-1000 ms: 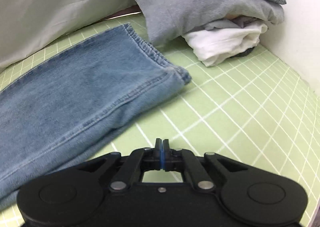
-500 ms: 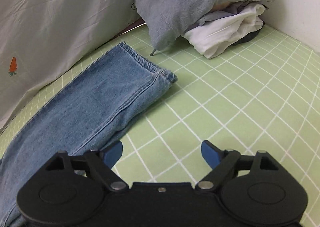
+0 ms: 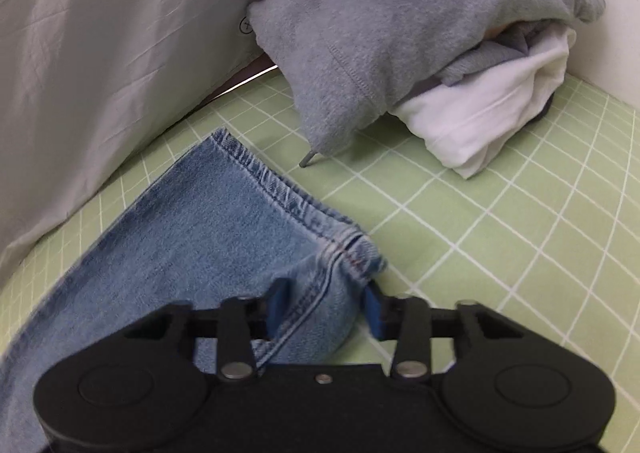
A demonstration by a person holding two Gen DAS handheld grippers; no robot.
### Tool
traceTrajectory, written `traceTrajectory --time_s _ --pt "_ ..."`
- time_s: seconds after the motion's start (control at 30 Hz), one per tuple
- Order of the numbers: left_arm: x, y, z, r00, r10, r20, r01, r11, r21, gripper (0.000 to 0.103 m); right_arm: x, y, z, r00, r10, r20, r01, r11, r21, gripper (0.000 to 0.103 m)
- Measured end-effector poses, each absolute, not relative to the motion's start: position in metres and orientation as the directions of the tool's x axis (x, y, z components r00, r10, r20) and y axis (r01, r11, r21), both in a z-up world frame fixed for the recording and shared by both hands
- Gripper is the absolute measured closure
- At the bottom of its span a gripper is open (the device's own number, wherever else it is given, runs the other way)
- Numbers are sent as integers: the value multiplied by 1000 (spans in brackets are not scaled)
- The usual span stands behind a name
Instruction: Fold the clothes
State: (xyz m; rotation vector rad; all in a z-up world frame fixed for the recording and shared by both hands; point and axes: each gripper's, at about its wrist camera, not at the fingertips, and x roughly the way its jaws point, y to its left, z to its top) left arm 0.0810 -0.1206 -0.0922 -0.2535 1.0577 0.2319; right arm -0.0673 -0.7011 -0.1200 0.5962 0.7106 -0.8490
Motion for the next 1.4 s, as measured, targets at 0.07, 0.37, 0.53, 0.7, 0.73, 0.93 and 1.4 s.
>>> traceTrajectory --time_s 0.07,0.37,0.53,0.7,0.73,0.93,1.4 --pt "83 -122 -93 465 69 -883 -304 949 -85 53 -79 -697 -114 490 -456 -743 811 551 197 96" --pt "87 -142 -98 439 39 -898 -203 977 -56 19 -186 -698 -103 320 -559 -765 913 396 92 90" --pt "93 -149 -101 416 67 -907 -201 979 -20 14 -198 -703 -91 336 -597 -729 912 401 93 51" --pt "95 -151 -103 408 77 -910 -212 977 -12 10 -172 -719 -77 386 -610 -692 876 478 67 27" --pt "95 -151 -103 405 81 -911 -219 976 -10 9 -164 -724 -76 392 -609 -689 863 503 47 27" --pt "97 -151 -105 394 99 -914 -250 968 -3 3 -109 -760 -83 444 -548 -709 773 634 -6 24" --pt "97 -151 -105 390 111 -914 -274 962 0 0 -98 -772 -57 518 -611 -599 728 683 -66 103"
